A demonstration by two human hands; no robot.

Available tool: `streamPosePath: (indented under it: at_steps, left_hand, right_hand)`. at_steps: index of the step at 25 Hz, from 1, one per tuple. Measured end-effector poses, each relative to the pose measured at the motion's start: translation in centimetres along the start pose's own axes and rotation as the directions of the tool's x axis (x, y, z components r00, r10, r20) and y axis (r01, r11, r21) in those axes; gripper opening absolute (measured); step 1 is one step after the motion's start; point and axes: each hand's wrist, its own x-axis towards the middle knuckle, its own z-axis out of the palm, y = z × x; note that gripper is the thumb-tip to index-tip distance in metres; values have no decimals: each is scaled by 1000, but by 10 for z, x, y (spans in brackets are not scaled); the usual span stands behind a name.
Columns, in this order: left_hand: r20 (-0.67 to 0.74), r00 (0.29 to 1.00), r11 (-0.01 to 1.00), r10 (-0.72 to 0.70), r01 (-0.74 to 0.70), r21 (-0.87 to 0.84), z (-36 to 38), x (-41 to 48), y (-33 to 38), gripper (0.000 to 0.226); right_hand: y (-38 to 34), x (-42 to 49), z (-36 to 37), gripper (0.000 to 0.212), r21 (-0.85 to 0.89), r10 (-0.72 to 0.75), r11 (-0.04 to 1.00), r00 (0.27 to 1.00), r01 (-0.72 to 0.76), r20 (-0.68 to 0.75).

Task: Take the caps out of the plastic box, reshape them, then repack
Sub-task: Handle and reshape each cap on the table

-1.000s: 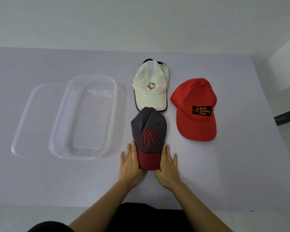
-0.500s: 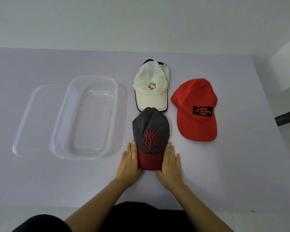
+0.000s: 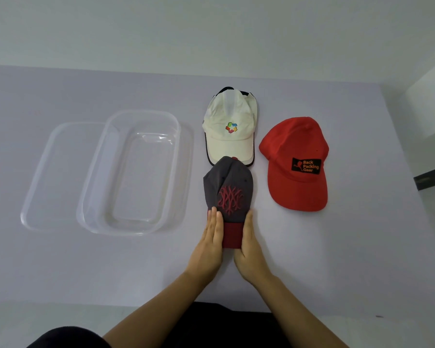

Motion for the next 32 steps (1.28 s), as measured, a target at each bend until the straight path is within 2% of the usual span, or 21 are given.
streamPosePath:
  at_steps: [2, 4, 6, 10, 12, 15, 19, 22, 24, 26, 28, 32]
  left_hand:
    - [-43, 999, 998, -32, 30, -51, 4, -1, -1, 63]
    - [-55, 998, 998, -5, 2, -56, 6, -3, -5, 64]
    - [-63, 998, 998, 26, -30, -63, 3, -1, -6, 63]
    - [-55, 987, 980, -148, 139, -144, -17, 10, -3, 67]
    - [-5, 985, 980, -171, 169, -108, -24, 13, -5, 69]
    - [28, 990, 990, -137, 138, -35, -32, 18, -8, 74]
    - [42, 990, 990, -133, 135, -43, -44, 27, 4, 72]
    - [81, 987, 990, -140, 140, 6, -55, 31, 17, 75]
    - [95, 984, 989, -150, 148, 29, -59, 35, 21, 76]
    - [122, 976, 983, -181, 182, 3, -59, 38, 20, 74]
    - [127, 969, 971, -213, 224, -80, -55, 40, 23, 69]
    - [61, 964, 911, -257, 263, -319, -46, 37, 33, 63]
  right_hand:
    - [-2, -1, -1, 74, 68, 8, 998, 999, -11, 43]
    - [-1, -2, -4, 72, 64, 2, 998, 998, -5, 59]
    - [0, -2, -9, 73, -43, -14, 999, 999, 16, 44]
    - [-2, 4, -19, 74, -339, -83, 939, 994, 53, -75]
    - [1, 8, -24, 72, -369, -87, 928, 991, 42, -104]
    - [-3, 9, -32, 72, -333, -14, 943, 998, -10, -68]
    - [-13, 10, -40, 77, -472, -86, 882, 981, -7, -176]
    - [-31, 11, -38, 84, -372, -23, 928, 996, -10, -85]
    - [-40, 14, -38, 83, -370, -17, 929, 1000, 8, -22]
    - [-45, 19, -41, 82, -367, -13, 930, 1000, 5, -20]
    - [-47, 23, -41, 81, -284, 25, 958, 1000, -29, -15]
    - [-50, 21, -34, 80, 48, 112, 993, 994, -110, -22]
